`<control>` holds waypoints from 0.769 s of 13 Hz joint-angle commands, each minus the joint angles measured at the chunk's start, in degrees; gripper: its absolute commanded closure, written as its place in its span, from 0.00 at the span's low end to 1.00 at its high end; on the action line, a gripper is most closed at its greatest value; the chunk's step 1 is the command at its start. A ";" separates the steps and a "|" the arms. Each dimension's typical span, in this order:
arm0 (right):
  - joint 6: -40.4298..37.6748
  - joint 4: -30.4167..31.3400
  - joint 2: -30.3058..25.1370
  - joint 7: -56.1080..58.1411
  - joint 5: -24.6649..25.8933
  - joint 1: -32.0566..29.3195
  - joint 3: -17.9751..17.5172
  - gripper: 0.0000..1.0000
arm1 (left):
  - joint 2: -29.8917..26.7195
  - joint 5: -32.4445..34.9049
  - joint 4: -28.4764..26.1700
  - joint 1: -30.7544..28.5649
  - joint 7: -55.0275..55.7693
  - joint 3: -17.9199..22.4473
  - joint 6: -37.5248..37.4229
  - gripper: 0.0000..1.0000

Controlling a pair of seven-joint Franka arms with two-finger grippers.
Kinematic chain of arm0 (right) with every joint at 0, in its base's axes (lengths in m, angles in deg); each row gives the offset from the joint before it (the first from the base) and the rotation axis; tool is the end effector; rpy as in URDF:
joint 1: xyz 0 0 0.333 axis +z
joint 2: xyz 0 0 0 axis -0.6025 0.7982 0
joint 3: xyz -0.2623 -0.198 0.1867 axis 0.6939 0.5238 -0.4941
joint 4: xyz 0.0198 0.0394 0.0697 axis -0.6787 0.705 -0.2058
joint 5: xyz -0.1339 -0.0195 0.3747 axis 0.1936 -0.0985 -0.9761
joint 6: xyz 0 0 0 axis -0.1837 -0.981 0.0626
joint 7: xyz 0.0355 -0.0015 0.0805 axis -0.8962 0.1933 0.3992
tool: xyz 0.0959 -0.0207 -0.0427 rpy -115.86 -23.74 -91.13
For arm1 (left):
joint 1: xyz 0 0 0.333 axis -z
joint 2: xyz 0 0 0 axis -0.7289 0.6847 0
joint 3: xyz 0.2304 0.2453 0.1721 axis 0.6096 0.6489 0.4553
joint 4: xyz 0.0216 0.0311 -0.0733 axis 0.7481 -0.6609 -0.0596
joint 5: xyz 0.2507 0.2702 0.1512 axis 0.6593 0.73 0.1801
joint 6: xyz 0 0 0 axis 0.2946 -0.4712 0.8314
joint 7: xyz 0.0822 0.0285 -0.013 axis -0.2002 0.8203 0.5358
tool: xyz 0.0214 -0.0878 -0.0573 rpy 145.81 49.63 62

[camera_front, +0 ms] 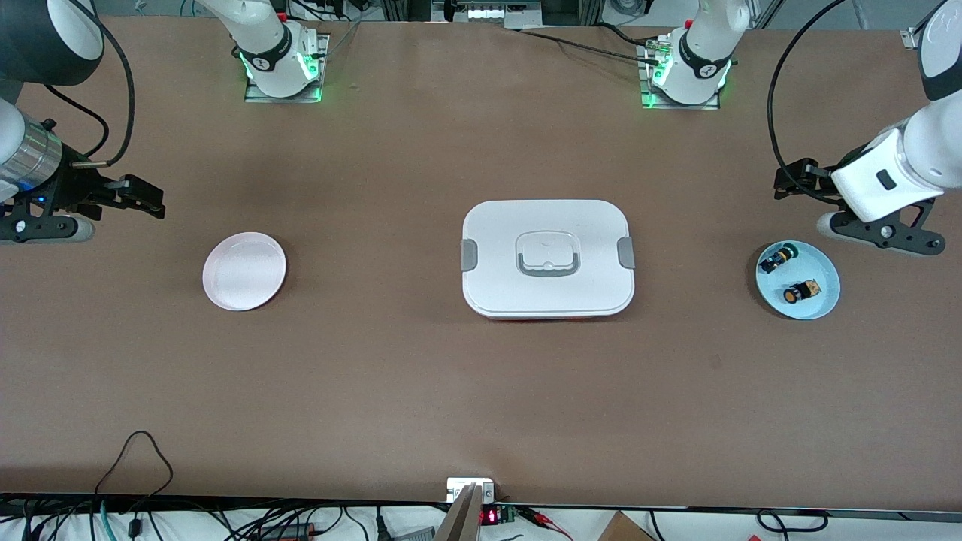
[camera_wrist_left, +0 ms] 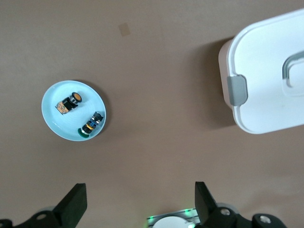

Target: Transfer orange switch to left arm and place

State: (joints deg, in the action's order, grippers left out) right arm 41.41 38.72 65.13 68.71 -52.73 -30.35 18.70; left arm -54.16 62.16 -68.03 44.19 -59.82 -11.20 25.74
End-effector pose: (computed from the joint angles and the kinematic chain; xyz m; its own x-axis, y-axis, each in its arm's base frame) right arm 0.5927 0.0166 0.6115 0.9973 0.0472 -0.0571 0.0494 -0.9981 0.0380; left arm 0.5951 -0.0407 0.6299 0.9627 -0.1747 -0.2068 -0.1739 -0.9845 0.0219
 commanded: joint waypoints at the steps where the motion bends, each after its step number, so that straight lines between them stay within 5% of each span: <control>1: -0.88 -1.50 0.01 0.30 -0.43 0.78 0.18 0.00 | -9.60 -2.31 -12.75 6.63 4.07 8.23 8.42 0.00; 4: -1.23 -2.38 0.27 0.30 -0.60 0.95 0.00 0.00 | -13.84 -0.74 -19.20 7.96 9.27 9.03 16.61 0.00; 10: -1.58 -2.38 0.27 0.47 -0.43 0.96 -0.09 0.00 | -13.67 1.65 -17.80 8.04 7.33 7.45 13.99 0.00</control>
State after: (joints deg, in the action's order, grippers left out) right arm 41.12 37.48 65.14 68.71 -52.73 -29.44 18.67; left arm -66.47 62.54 -84.85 51.70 -52.51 -3.63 39.99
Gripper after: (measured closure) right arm 0.000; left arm 0.000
